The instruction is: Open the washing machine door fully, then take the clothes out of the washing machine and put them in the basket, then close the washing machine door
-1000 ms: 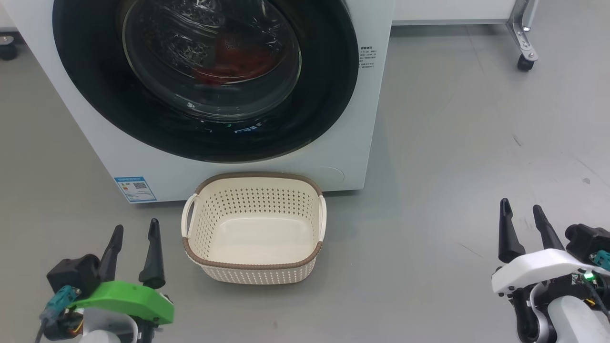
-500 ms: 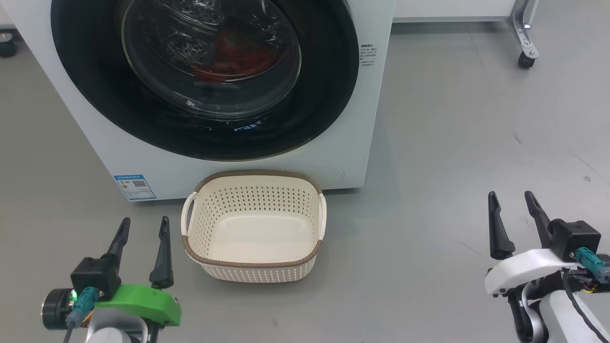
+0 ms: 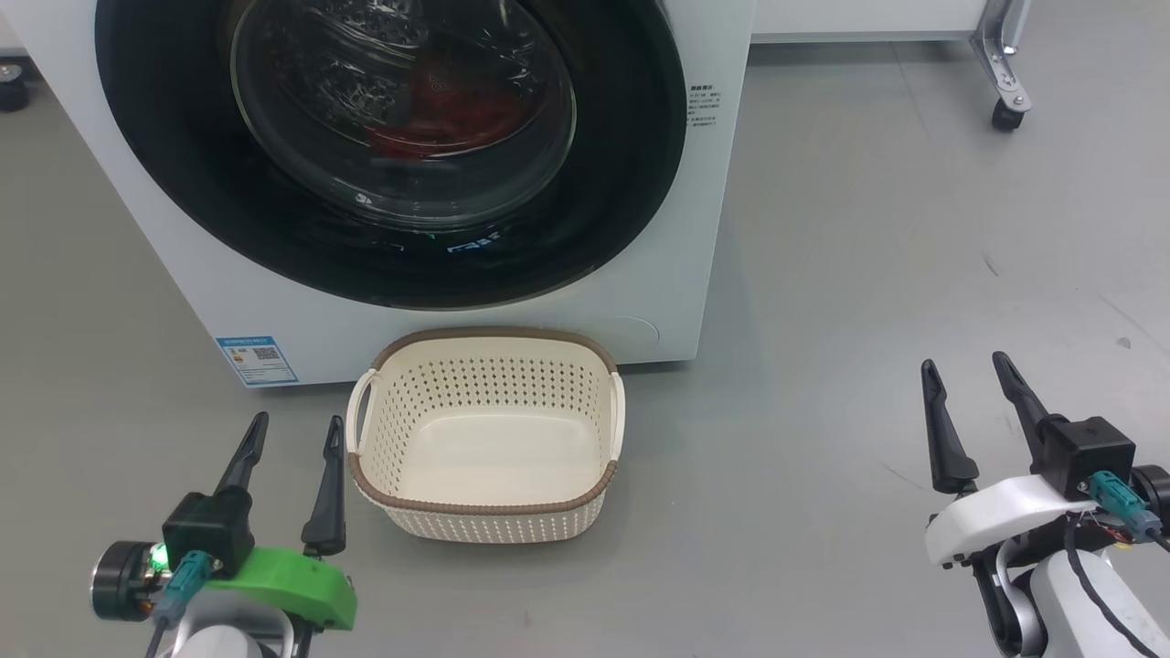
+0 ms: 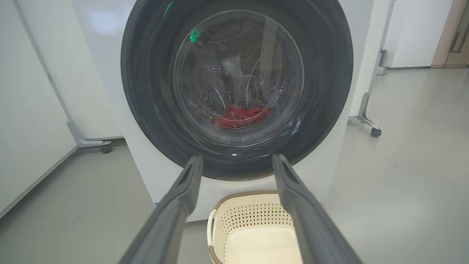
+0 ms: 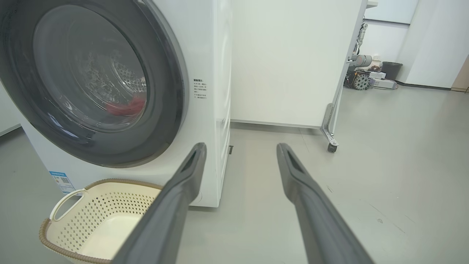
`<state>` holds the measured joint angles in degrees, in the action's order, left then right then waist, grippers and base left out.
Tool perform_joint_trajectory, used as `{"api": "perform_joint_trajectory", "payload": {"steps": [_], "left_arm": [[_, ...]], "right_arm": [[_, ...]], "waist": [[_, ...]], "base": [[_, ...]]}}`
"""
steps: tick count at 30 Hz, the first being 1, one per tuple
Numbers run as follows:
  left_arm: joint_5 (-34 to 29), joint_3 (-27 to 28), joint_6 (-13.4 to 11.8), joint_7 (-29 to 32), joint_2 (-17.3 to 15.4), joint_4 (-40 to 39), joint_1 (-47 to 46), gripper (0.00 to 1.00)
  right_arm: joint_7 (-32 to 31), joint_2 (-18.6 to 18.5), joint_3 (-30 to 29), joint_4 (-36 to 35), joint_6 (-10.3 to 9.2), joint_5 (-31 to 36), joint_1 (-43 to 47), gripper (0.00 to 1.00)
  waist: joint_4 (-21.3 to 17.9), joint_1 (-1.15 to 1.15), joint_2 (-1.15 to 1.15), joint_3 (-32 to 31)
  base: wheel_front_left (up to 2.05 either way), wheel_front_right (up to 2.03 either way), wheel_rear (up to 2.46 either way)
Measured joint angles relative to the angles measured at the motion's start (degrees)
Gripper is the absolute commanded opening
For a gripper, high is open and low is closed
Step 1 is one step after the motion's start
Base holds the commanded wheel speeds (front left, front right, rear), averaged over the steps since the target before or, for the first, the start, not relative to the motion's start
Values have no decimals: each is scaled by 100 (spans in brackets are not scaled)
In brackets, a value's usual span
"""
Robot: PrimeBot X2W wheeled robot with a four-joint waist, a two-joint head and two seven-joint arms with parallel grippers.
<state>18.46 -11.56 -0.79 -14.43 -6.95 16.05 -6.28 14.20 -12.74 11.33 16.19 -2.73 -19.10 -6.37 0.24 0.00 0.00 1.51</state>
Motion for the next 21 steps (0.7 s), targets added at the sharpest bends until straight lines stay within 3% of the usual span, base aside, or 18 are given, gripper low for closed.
{"api": "perform_joint_trajectory", "payload": {"steps": [16,17,18,21], "left_arm": [[-53,65,7,-1,47,33,-15,100],[-59,68,7,-1,55,33,-15,100],[-65,70,8,-1,60,34,-16,100],[-110,92,10,-1,67,29,-20,100]], "right_arm": [[0,12,-90,21,5,1,1,98],[0,16,-98,19,8,2,1,5],[0,15,-90,21,30,2,1,0],[0,23,-88,21,33,2,1,0]], "waist": [[-1,0,0,1],[-1,0,0,4],[1,0,0,6],[4,0,0,11]], "base": [[0,0,0],[0,0,0],[0,0,0],[0,0,0]]}}
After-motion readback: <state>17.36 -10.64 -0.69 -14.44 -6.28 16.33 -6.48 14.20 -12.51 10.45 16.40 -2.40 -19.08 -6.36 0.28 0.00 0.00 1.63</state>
